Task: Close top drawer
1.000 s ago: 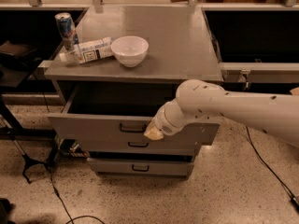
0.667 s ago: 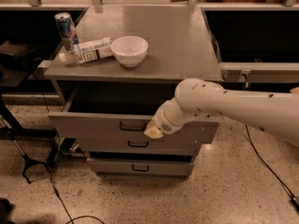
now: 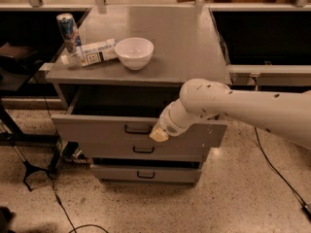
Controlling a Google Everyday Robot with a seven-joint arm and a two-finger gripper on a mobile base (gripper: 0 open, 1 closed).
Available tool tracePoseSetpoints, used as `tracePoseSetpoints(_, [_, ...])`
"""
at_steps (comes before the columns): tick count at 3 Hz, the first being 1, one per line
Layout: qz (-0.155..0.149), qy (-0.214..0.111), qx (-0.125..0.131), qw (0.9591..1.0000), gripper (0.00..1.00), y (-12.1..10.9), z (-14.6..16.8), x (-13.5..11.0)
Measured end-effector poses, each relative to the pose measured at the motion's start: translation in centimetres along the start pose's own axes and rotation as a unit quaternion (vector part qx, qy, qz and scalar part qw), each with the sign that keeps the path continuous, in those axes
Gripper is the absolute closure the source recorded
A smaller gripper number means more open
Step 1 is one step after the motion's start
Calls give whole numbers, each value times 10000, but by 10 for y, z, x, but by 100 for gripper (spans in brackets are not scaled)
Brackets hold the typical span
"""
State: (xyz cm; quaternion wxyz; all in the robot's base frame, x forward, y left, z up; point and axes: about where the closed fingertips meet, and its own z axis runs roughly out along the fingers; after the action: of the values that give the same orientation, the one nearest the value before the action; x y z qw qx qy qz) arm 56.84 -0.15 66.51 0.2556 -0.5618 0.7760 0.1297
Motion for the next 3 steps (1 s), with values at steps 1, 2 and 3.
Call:
tracePoseSetpoints(1, [7,3,21,10000,11,-1,-1,-1])
tracePoseSetpoints(2, [30,17,43,10000,0,-2,0,-1])
tracePoseSetpoints(3, [30,17,43,10000,0,-1,0,-1])
